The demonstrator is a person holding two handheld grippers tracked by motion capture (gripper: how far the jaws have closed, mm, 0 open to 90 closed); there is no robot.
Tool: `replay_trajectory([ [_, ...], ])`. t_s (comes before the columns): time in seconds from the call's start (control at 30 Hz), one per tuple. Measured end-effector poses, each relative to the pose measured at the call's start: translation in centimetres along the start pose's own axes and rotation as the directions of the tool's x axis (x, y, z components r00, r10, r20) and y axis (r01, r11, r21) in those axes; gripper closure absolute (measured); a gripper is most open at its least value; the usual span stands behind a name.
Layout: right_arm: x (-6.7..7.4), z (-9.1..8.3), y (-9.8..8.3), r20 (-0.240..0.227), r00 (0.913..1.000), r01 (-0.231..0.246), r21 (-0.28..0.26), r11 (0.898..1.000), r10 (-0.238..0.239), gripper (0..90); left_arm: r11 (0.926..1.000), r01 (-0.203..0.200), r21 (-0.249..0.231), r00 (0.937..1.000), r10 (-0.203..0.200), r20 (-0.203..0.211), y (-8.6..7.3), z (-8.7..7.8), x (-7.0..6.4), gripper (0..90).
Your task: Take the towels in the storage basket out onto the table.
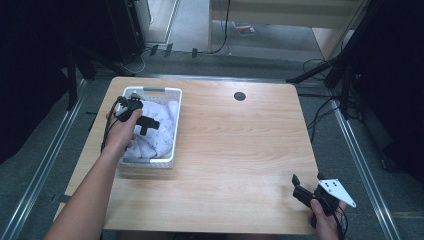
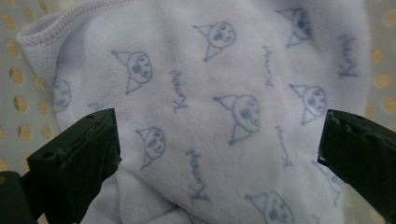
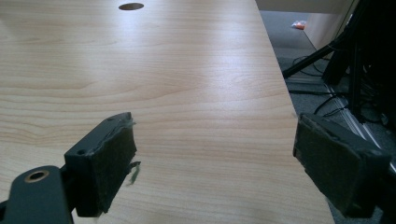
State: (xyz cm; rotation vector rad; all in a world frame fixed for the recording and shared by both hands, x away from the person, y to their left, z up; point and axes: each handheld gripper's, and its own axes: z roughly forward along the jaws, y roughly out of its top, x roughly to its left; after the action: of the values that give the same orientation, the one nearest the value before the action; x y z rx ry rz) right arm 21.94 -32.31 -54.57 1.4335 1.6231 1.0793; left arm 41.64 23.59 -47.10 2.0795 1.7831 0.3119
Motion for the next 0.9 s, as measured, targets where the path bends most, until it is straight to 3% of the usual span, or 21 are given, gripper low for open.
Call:
replay_trajectory([
  [0.13, 0.0, 0.0, 0.0, 0.0, 1.0, 0.0, -0.001, 1.0, 0.0, 13.3, 0.9993, 0.012, 0.035, 0.9996, -0.013, 0.023, 0.3, 1.2, 0.0, 0.0],
  [0.27, 0.0, 0.0, 0.0, -0.001, 1.0, 0.001, 0.0, 1.0, -0.001, 13.3, 0.996, 0.027, 0.085, 0.9996, -0.027, 0.01, 0.5, 2.6, 0.0, 0.0],
  [0.33, 0.0, 0.0, 0.0, -0.001, 1.0, 0.0, 0.001, 1.0, 0.0, 13.4, 0.9941, 0.03, 0.104, 0.9995, -0.029, -0.016, 0.5, 3.2, -0.2, 0.0],
  [0.4, 0.0, 0.0, 0.0, -0.002, 1.0, 0.001, -0.001, 1.0, -0.001, 13.4, 0.9921, 0.028, 0.122, 0.9996, -0.027, -0.012, 0.5, 3.6, -0.2, 0.0],
  [0.47, 0.0, 0.0, 0.0, -0.002, 1.0, 0.001, 0.0, 1.0, -0.001, 13.4, 0.9874, 0.049, 0.151, 0.9988, -0.049, -0.002, 0.6, 4.4, 0.0, 0.0],
  [0.63, 0.0, 0.0, 0.0, -0.003, 1.0, 0.002, 0.001, 1.0, -0.002, 13.3, 0.9884, 0.039, 0.147, 0.9992, -0.04, 0.008, 0.5, 4.5, 0.0, 0.0],
  [0.7, 0.0, 0.0, 0.0, -0.002, 1.0, 0.002, 0.003, 1.0, -0.002, 13.3, 0.9886, 0.012, 0.15, 0.9999, -0.013, 0.01, 0.3, 4.5, 0.0, 0.0],
  [0.9, 0.1, 0.0, 0.0, 0.001, 1.0, 0.006, 0.005, 1.0, -0.006, 13.4, 0.988, 0.008, 0.154, 1.0, -0.007, -0.007, 0.3, 4.7, -0.3, 0.0],
])
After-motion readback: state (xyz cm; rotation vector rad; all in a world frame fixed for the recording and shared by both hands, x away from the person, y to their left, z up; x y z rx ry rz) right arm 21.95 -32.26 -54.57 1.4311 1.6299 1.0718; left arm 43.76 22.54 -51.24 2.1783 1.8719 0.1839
